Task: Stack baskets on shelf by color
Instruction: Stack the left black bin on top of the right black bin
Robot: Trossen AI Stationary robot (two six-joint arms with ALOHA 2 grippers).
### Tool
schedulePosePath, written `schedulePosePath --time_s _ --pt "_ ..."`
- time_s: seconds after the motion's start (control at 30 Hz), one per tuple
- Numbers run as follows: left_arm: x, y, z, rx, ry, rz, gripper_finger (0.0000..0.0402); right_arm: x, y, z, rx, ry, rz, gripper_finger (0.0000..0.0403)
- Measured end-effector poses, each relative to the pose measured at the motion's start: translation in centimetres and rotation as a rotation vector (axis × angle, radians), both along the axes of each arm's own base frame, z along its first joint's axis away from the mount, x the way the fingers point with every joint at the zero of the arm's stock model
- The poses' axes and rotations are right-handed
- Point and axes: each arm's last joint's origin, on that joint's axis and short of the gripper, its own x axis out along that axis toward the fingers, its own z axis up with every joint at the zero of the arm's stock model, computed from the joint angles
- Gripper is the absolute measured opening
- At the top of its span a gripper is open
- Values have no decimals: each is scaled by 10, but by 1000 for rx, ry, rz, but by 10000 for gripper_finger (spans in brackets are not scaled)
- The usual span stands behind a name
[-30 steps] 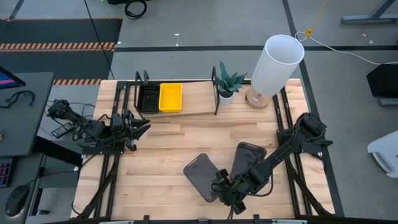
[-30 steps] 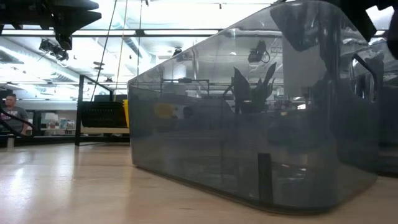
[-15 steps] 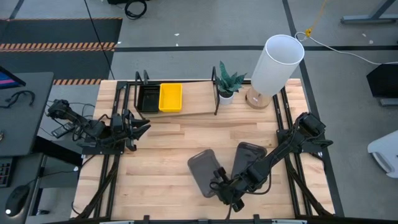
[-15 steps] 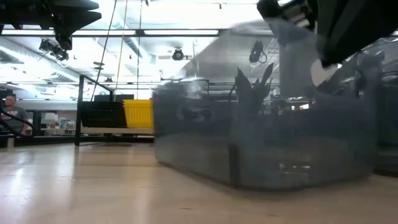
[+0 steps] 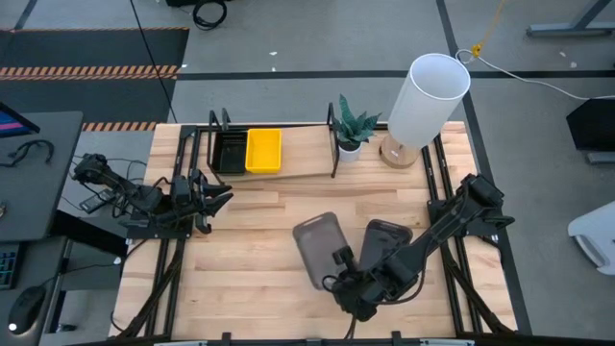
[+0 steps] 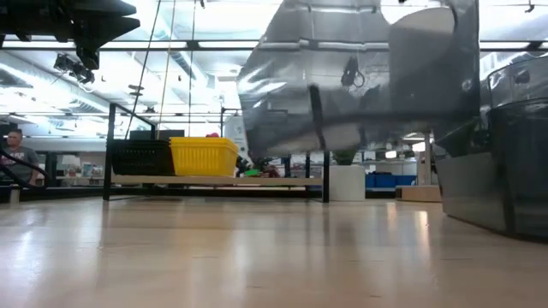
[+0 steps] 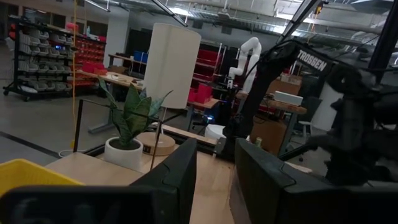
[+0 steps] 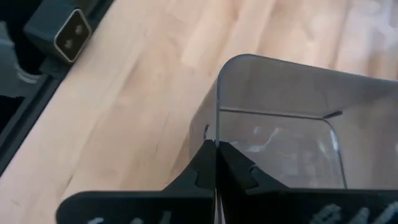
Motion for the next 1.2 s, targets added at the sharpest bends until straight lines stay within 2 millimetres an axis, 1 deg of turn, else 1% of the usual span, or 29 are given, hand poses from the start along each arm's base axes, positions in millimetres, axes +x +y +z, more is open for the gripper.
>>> schedulePosePath --time_s 0.23,0.33,0.43,0.6,0.73,1.03,1.2 --pt "0 0 0 -4 -1 -1 117 -9 -2 31 1 24 -182 3" --pt "0 0 0 -5 -2 -1 117 -17 0 40 -16 32 -239 2" --pt "0 0 0 -5 -2 -1 117 -25 2 46 -31 38 -279 2" --pt "0 0 0 -6 -2 -1 117 -39 6 45 -29 72 -371 2" --pt "0 0 0 -6 -2 -1 117 -52 14 44 -9 83 -439 2" --pt "0 0 0 -6 -2 -1 117 -87 32 44 -2 69 -543 2" --pt "0 0 0 -6 -2 -1 117 -102 39 43 1 68 -587 2"
